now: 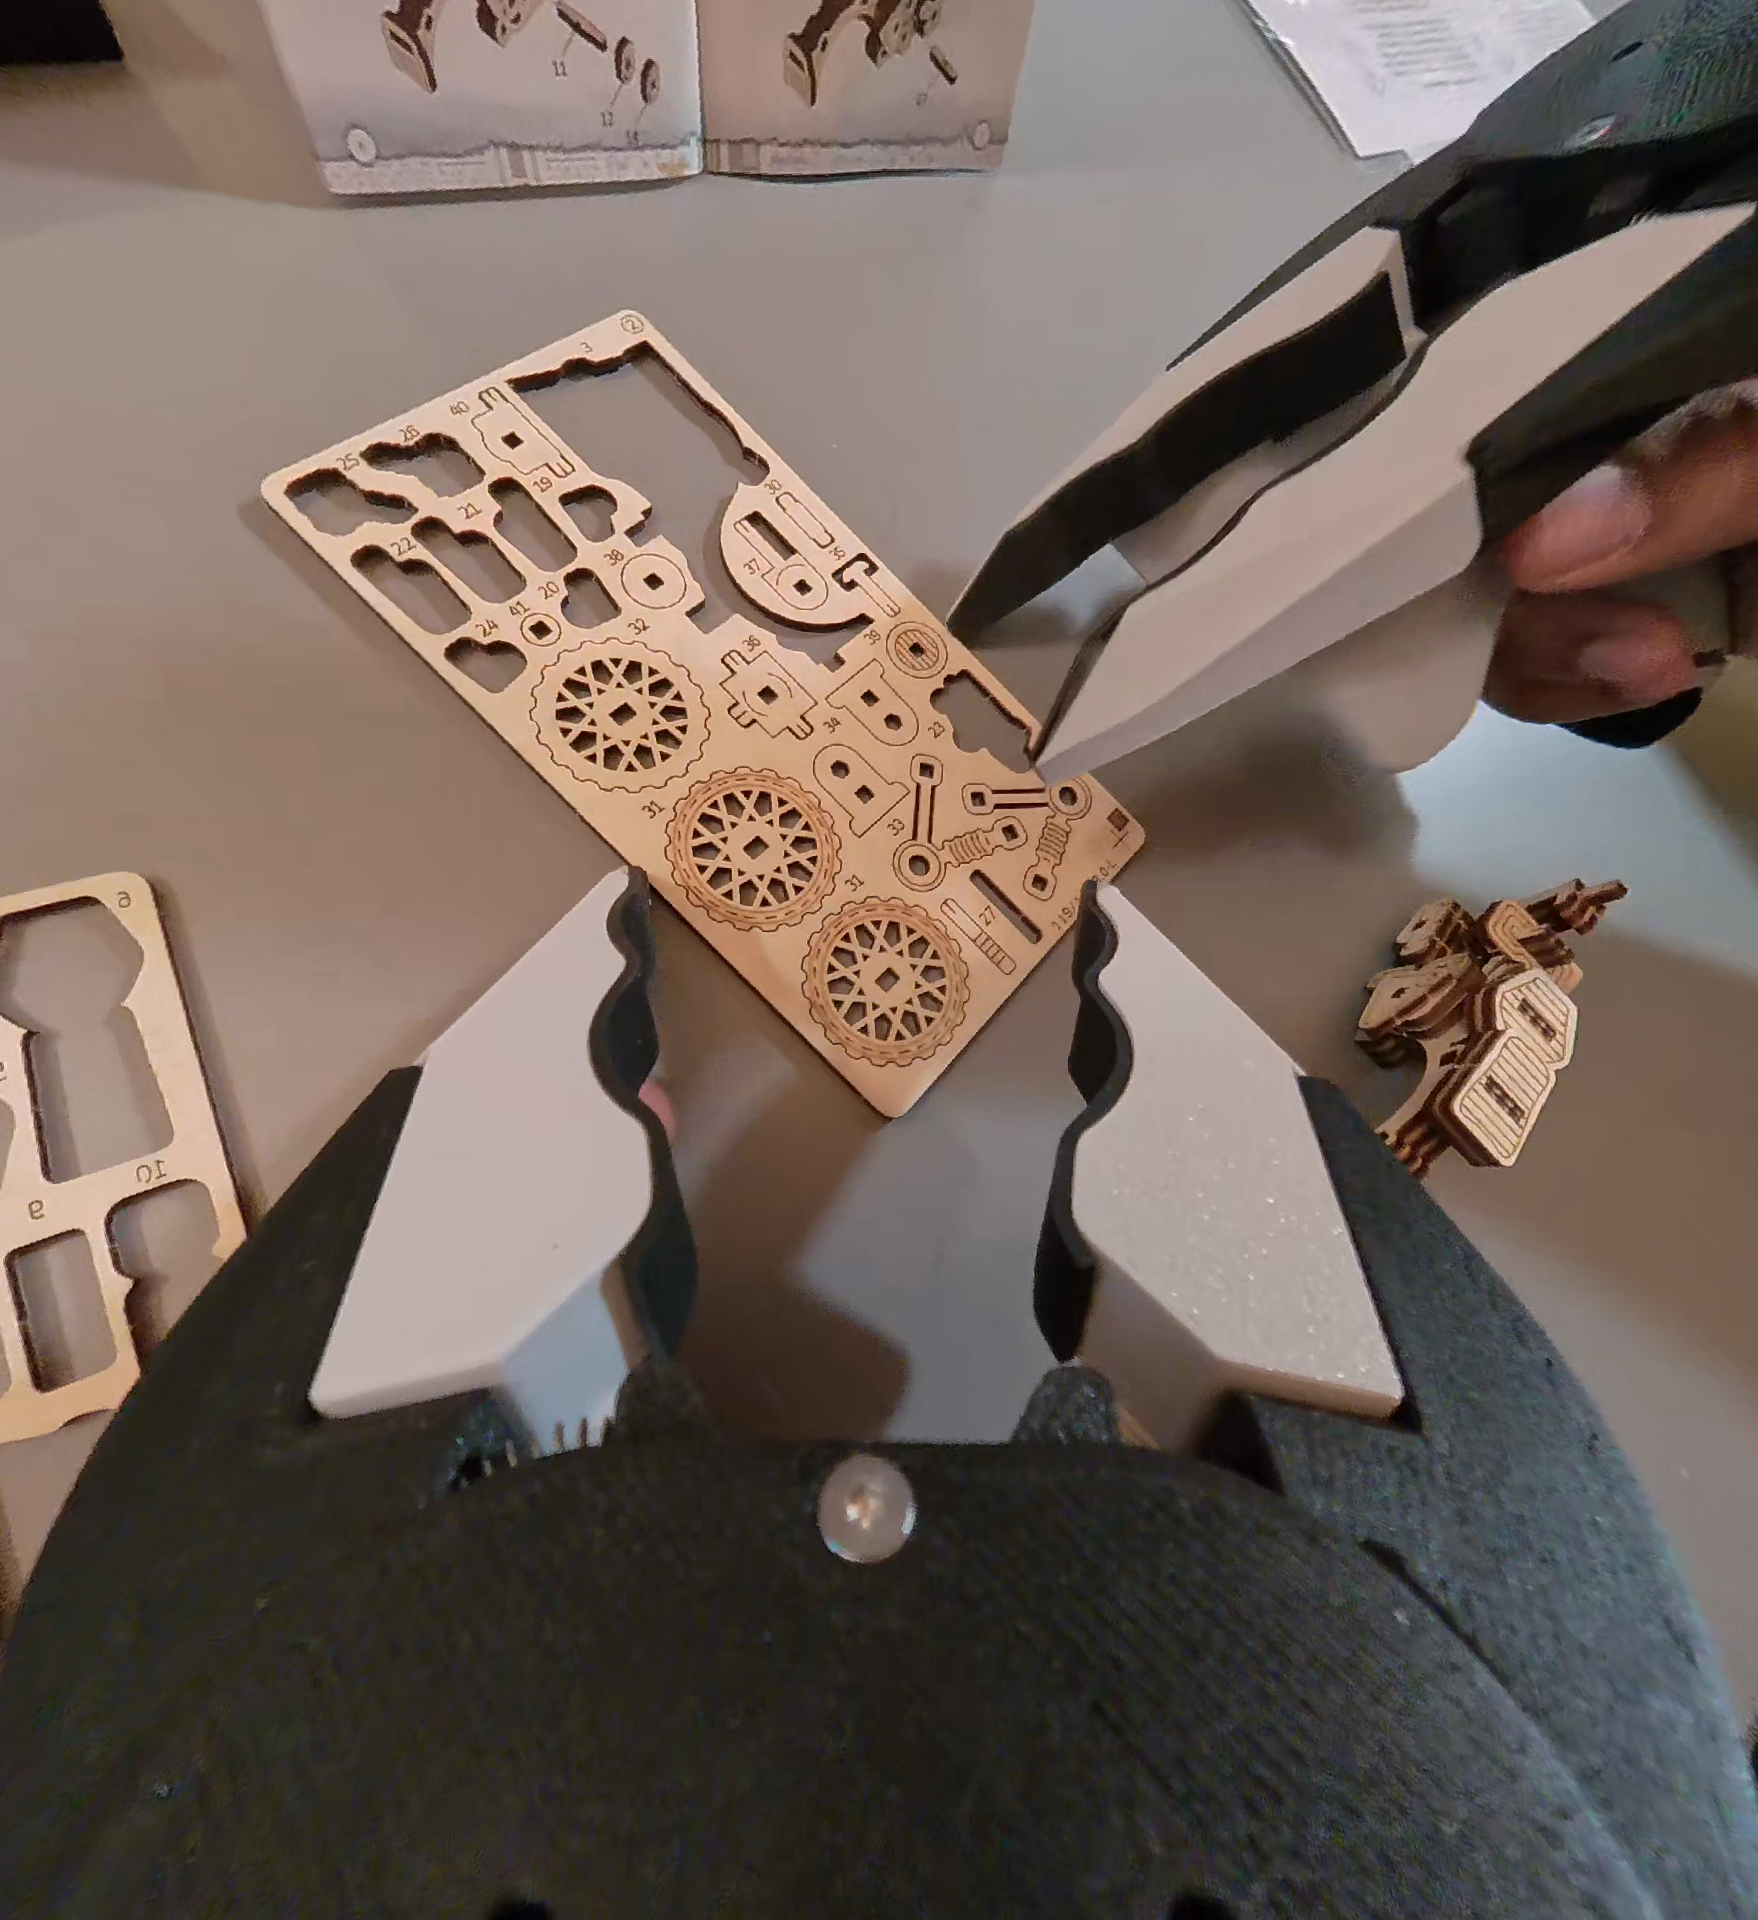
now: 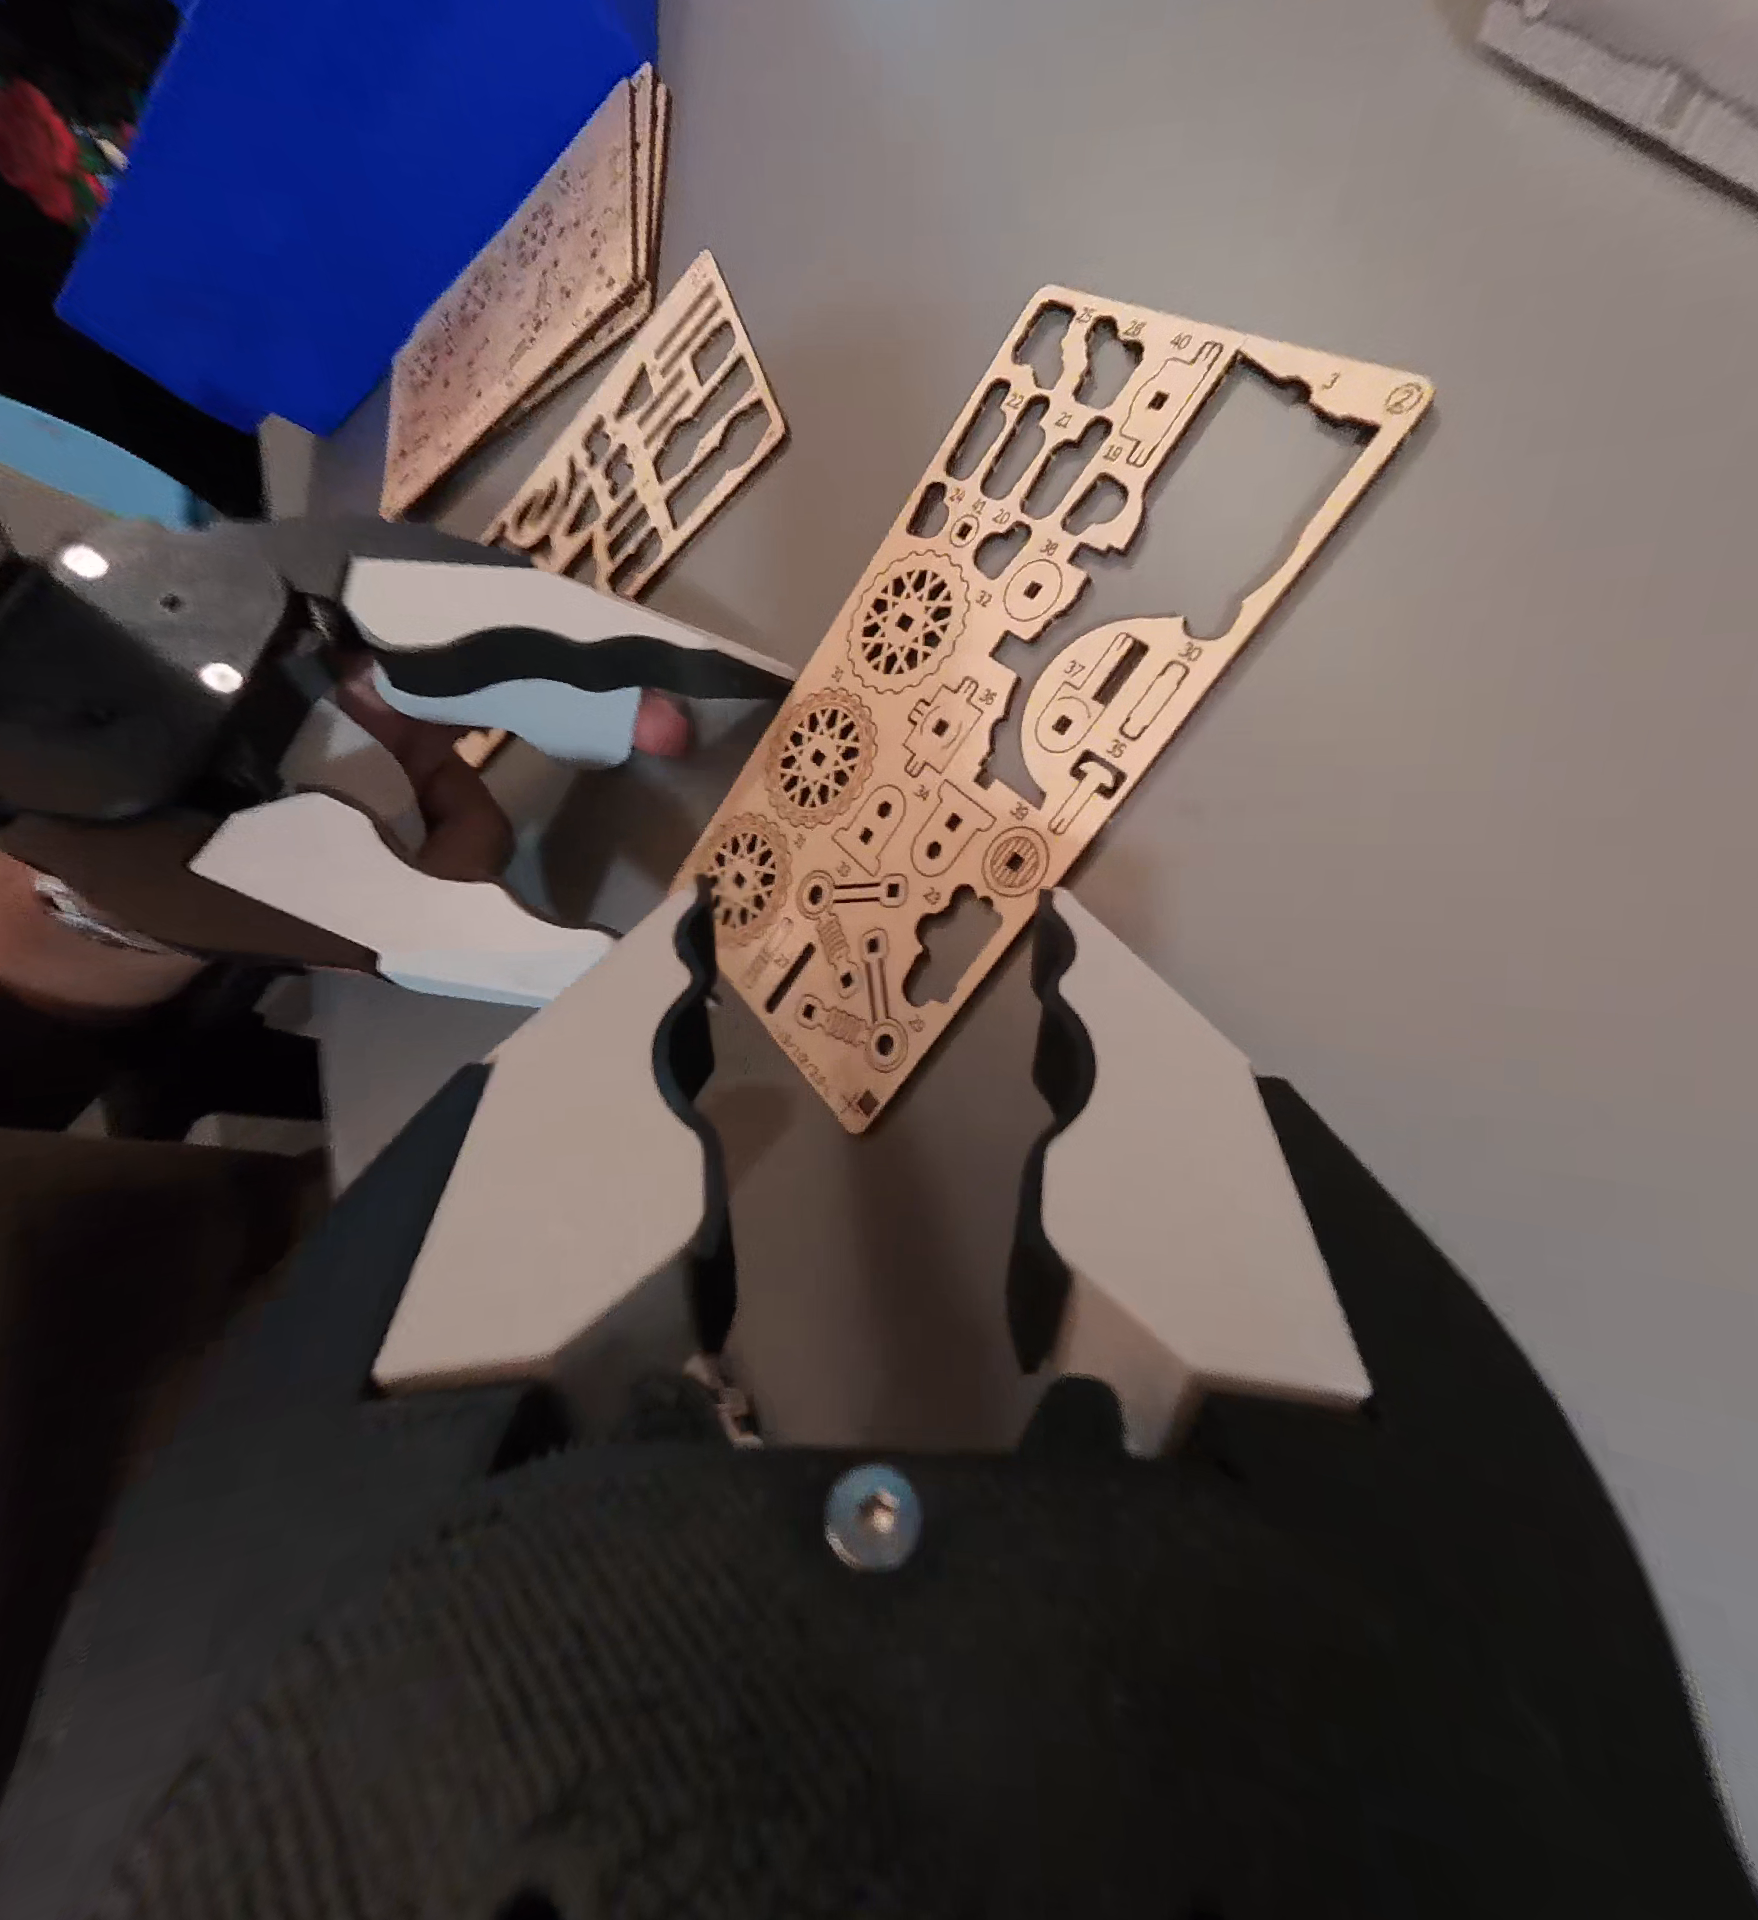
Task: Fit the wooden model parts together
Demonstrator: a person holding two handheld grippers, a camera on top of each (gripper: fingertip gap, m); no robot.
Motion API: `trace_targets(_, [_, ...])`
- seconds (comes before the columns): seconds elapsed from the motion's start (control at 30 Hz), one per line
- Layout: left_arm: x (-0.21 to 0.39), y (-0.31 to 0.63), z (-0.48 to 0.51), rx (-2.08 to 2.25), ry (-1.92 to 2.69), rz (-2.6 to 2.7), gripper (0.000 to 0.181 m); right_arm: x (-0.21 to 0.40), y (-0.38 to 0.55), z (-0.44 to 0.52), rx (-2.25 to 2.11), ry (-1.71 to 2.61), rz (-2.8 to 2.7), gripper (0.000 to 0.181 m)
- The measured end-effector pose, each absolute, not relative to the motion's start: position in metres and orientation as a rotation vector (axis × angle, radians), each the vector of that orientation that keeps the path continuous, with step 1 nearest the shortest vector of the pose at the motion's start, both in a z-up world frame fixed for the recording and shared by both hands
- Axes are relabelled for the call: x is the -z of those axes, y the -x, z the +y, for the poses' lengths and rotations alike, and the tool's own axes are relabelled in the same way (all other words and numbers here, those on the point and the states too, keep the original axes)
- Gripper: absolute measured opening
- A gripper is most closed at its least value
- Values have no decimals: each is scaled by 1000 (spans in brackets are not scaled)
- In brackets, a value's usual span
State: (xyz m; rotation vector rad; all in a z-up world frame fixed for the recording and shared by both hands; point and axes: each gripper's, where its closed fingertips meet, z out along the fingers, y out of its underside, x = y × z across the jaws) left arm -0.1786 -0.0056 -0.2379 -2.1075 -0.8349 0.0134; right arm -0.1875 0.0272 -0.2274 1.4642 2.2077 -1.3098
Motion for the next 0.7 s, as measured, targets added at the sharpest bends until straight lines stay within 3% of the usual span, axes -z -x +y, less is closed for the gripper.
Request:
trace_targets(0.03, [238,179,-6,-22,2106,-843,80,225,188,26,1324,-1465,2137,64])
trace_targets(0.17, [241,180,-8,-88,2139,-828,80,213,194,27,1425,-1485,1811,69])
trace_targets(0.47, [239,180,-5,-59,2107,-834,77,176,202,27,1641,-1356,1408,51])
trace_targets(0.7, [239,179,-4,-52,2103,-828,76,183,201,3,1595,-1327,1650,41])
